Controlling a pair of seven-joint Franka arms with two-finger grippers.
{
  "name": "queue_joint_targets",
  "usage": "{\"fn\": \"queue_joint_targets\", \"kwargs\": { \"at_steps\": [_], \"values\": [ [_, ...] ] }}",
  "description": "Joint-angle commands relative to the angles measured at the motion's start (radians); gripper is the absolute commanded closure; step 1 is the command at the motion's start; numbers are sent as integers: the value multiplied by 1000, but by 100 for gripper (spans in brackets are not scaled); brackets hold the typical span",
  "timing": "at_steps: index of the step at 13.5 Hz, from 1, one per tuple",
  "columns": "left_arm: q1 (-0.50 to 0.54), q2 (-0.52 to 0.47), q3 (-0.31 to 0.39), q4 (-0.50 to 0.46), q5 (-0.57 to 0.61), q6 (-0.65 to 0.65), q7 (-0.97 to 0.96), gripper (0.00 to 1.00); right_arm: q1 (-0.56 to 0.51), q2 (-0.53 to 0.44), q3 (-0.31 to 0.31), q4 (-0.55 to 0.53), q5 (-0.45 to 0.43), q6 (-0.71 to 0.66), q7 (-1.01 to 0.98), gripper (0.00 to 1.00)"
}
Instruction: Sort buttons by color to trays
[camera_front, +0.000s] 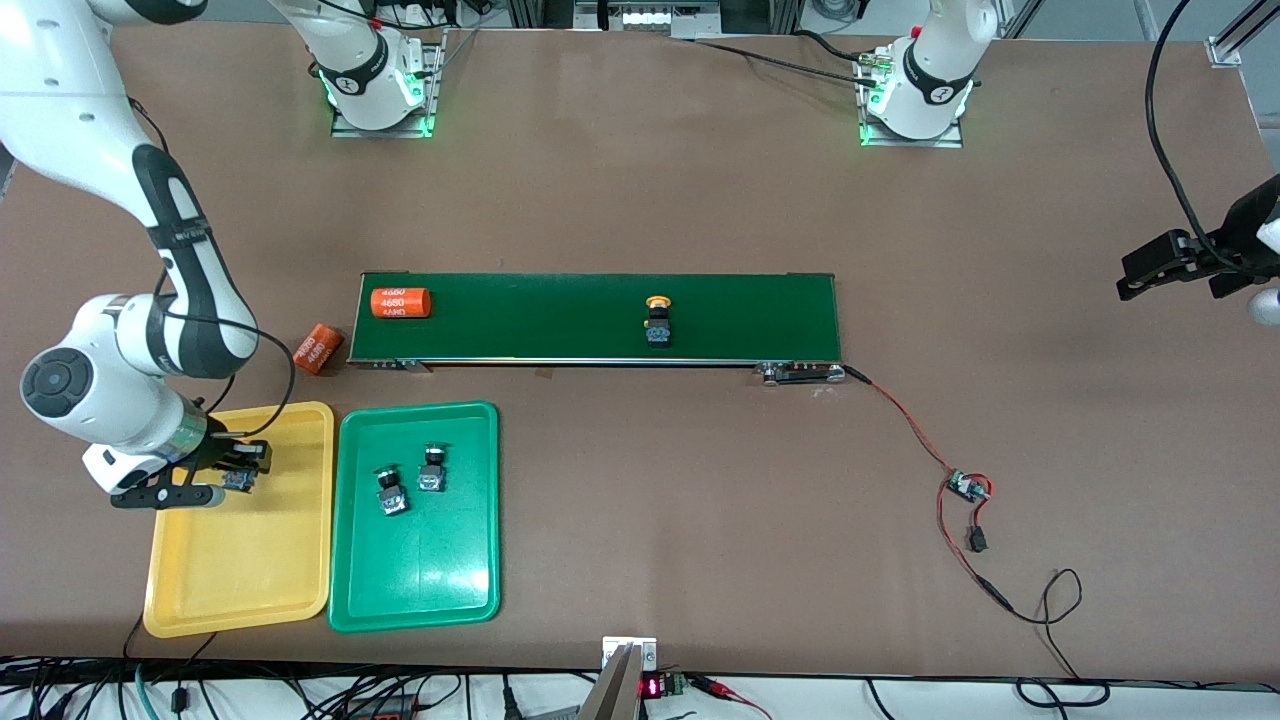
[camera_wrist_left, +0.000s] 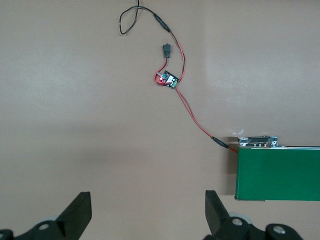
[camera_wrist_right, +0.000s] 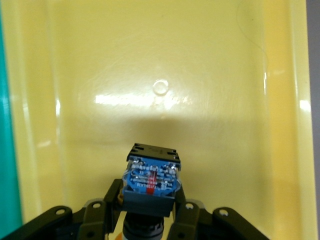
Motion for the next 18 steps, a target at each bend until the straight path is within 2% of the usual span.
{"fn": "queue_joint_targets", "kwargs": {
  "at_steps": [1, 2, 3, 4, 6, 7, 10, 11, 13, 14, 18],
  "values": [
    [8, -25, -1, -24, -14, 1, 21, 0, -1, 60, -6, 35, -11, 64, -15, 80],
    [8, -26, -1, -27, -14, 1, 21, 0, -1, 60, -15, 35, -11, 67, -17, 64],
    [8, -26, -1, -28, -14, 1, 21, 0, 1, 53, -15, 35, -9, 63, -17, 56],
    [8, -26, -1, -28, -14, 1, 21, 0, 1, 43, -15, 35, -5, 56, -17, 42],
    [8, -28, -1, -28, -14, -1, 21, 0, 10, 2, -9, 35, 9, -40, -2, 33],
    [8, -28, -1, -28, -14, 1, 21, 0, 22, -33, -8, 35, 26, -93, 6, 22],
    [8, -28, -1, -28, -14, 1, 21, 0, 36, -95, -8, 32, 37, -192, 15, 15],
    [8, -28, -1, -28, -14, -1, 21, 0, 47, -148, 3, 22, 49, -300, 41, 14],
    [8, -28, -1, -27, -14, -1, 21, 0, 50, -216, 63, 12, 105, -423, 132, 3],
    [8, -28, -1, -28, -14, -1, 21, 0, 55, -260, 86, -12, 118, -457, 184, 3],
    [8, -28, -1, -27, -14, 1, 23, 0, 56, -446, 239, -230, 126, -409, 411, 0]
  ]
}}
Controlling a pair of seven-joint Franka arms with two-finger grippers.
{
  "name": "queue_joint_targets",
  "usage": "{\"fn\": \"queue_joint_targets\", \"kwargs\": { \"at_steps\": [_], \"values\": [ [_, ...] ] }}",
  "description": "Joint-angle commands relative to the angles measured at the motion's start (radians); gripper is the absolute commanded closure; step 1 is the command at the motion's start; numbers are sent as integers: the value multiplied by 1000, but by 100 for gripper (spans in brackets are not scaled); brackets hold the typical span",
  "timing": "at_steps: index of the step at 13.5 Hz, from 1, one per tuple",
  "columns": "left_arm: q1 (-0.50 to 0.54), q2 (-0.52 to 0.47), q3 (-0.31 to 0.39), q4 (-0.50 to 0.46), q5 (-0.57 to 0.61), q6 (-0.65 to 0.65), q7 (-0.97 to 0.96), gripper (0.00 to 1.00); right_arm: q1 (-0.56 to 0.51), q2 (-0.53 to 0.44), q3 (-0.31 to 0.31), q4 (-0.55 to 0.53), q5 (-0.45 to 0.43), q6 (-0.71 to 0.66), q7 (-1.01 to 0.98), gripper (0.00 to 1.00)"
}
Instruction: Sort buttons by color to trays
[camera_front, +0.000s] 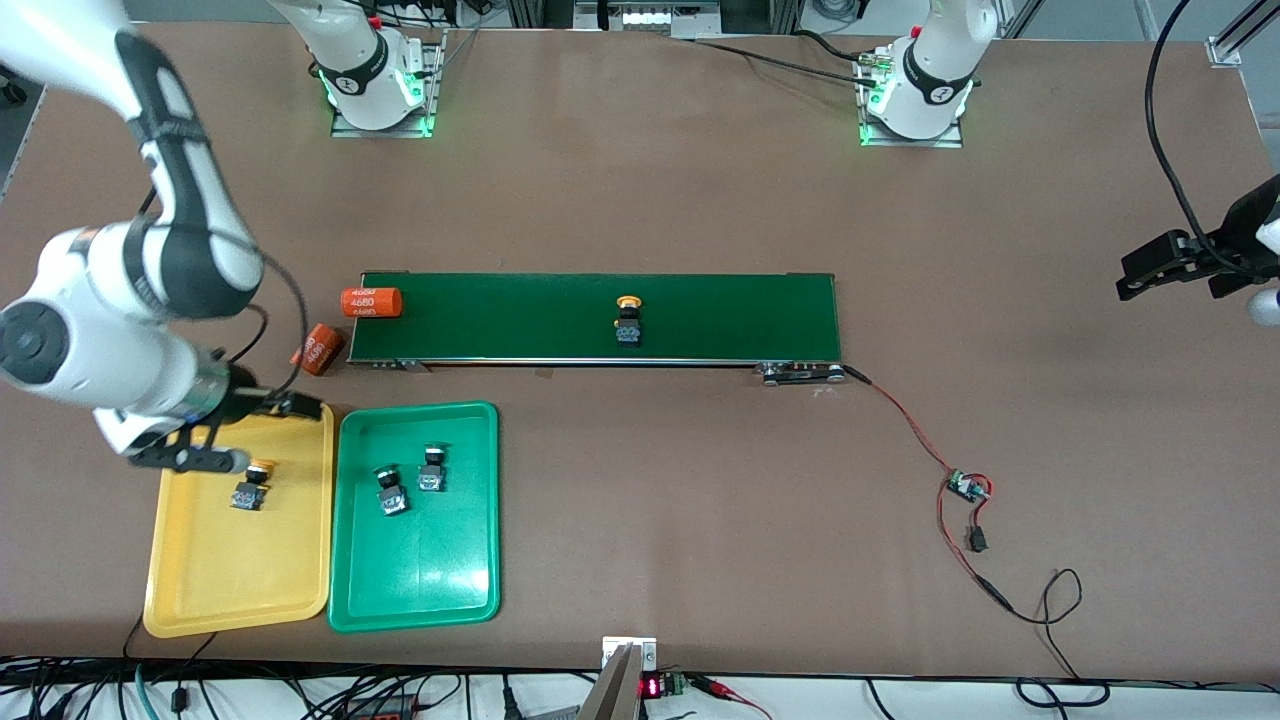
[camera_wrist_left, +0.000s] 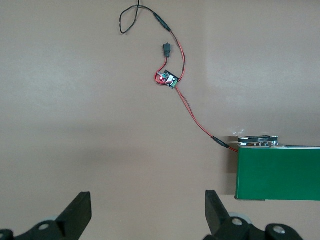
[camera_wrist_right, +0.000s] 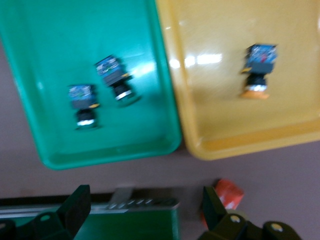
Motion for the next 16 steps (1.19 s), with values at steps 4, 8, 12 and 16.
{"fn": "queue_joint_targets", "kwargs": {
  "at_steps": [4, 8, 12, 16],
  "values": [
    [7, -28, -1, -25, -14, -1, 21, 0, -7, -217, 221, -355, 11, 168, 285, 0],
    [7, -26, -1, -25, -14, 1, 21, 0, 88, -214, 287, -390, 11, 219, 495, 0],
    [7, -26, -1, -25, -14, 2, 21, 0, 165, -186, 287, -390, 5, 256, 500, 0],
    [7, -26, -1, -25, -14, 2, 21, 0, 236, -143, 284, -394, -52, 338, 502, 0]
  ]
}}
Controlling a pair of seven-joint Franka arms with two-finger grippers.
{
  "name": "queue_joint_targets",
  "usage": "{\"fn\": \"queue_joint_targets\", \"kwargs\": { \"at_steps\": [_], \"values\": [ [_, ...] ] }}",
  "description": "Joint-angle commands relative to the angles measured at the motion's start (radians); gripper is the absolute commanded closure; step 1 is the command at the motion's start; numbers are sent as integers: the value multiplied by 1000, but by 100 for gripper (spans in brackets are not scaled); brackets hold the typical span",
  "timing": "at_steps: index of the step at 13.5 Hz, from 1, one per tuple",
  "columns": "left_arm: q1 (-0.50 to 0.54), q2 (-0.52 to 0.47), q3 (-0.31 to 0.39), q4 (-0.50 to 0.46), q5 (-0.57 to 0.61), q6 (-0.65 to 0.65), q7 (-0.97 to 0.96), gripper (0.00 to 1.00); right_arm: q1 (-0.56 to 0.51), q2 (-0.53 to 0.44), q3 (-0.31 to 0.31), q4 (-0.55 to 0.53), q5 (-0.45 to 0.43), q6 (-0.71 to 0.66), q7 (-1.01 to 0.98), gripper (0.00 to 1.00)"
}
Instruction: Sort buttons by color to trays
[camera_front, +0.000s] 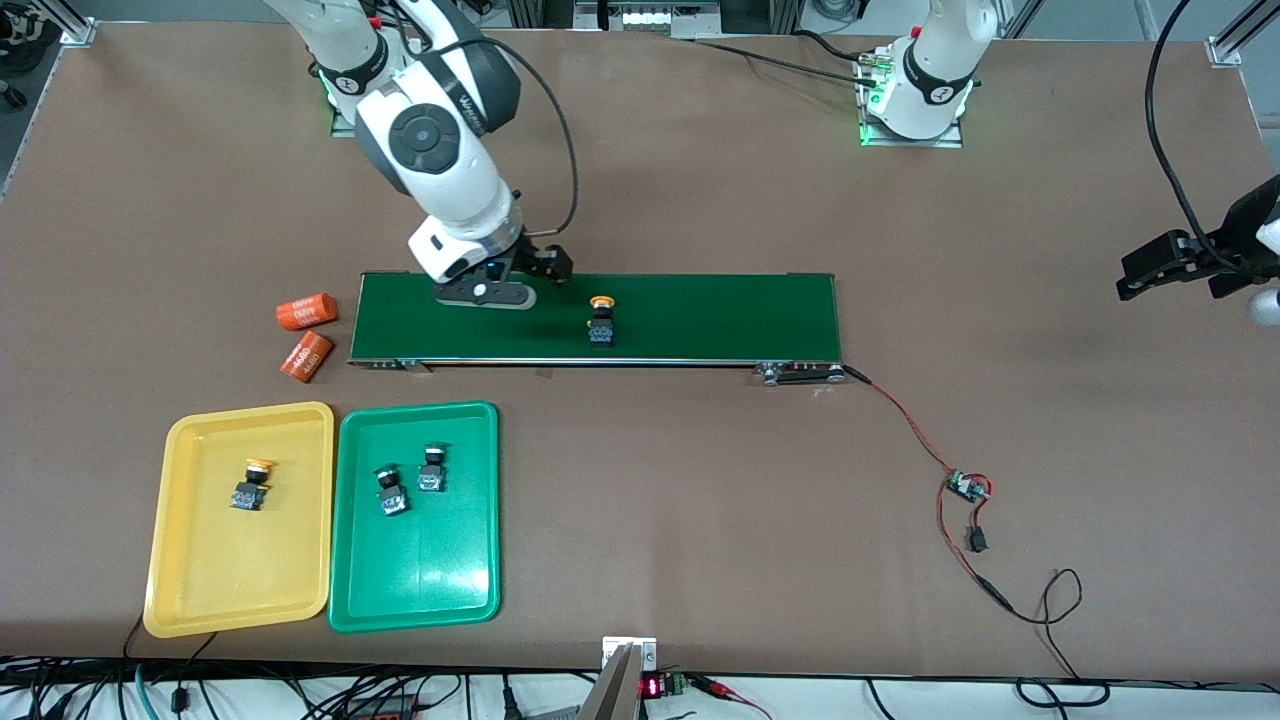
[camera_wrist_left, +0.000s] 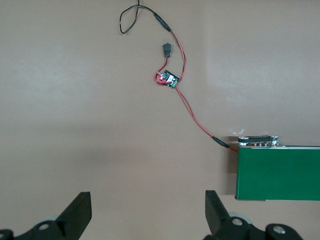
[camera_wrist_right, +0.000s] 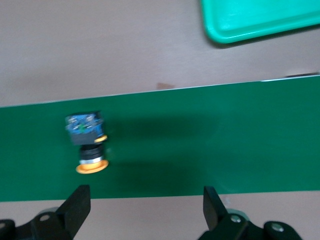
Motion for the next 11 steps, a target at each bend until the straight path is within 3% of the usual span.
{"fn": "queue_joint_targets", "kwargs": {
  "at_steps": [1, 6, 11],
  "values": [
    [7, -26, -1, -24, -14, 2, 21, 0, 27, 24, -8, -7, -59, 52, 26, 0],
    [7, -26, -1, -24, -14, 2, 21, 0, 47, 99, -8, -5, -198, 84, 124, 0],
    [7, -25, -1, -23, -14, 4, 21, 0, 39, 130, -11, 4, -209, 133, 146, 0]
  ]
}}
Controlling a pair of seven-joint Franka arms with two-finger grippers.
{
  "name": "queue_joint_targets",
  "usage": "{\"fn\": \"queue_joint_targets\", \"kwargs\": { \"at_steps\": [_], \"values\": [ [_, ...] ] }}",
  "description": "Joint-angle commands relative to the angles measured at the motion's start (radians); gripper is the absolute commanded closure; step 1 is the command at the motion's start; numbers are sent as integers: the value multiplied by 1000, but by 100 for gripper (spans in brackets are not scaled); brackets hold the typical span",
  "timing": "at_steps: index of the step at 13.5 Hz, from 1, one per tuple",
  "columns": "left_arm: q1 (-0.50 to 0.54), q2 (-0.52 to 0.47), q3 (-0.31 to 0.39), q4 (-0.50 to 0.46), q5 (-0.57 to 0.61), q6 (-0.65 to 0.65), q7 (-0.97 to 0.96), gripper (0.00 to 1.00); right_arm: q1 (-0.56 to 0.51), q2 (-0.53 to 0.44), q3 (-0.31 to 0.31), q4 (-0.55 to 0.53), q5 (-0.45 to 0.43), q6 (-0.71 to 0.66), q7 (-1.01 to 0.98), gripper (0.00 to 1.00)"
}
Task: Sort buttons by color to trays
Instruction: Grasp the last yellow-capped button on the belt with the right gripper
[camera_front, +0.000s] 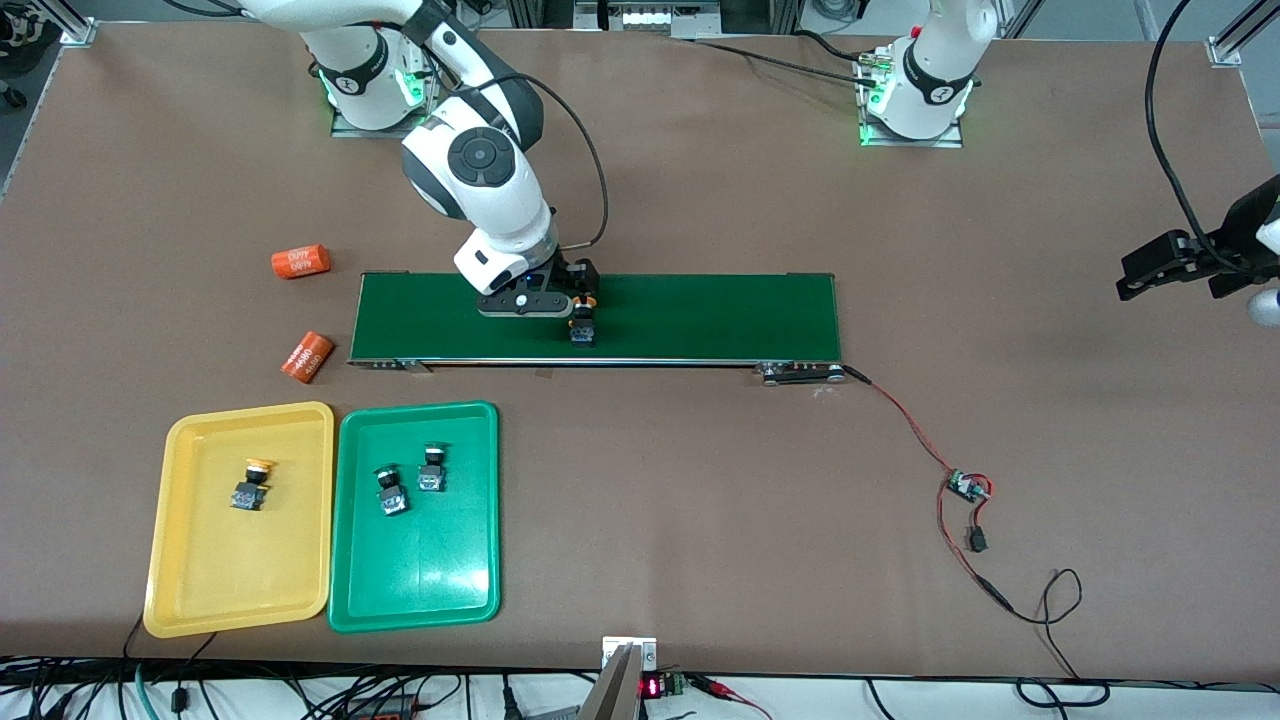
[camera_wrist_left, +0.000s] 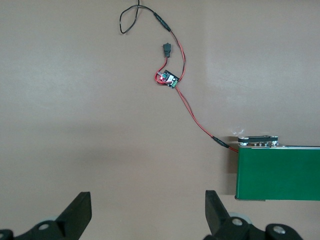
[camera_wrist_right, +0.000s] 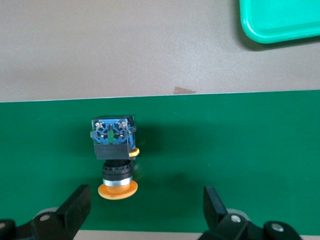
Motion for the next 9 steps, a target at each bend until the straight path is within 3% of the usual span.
{"fn": "queue_joint_targets", "kwargs": {
  "at_steps": [1, 6, 7, 9],
  "values": [
    [7, -24, -1, -23, -14, 4, 21, 0, 4, 1, -2, 7, -21, 15, 34, 0],
    [7, -24, -1, -23, -14, 4, 21, 0, 16, 48, -19, 7, -41, 61, 37, 0],
    [7, -23, 0, -23, -14, 4, 21, 0, 18, 59, -28, 8, -58, 62, 37, 2],
    [7, -23, 0, -23, -14, 4, 21, 0, 16, 87, -46, 8, -97, 91, 37, 15]
  ]
}}
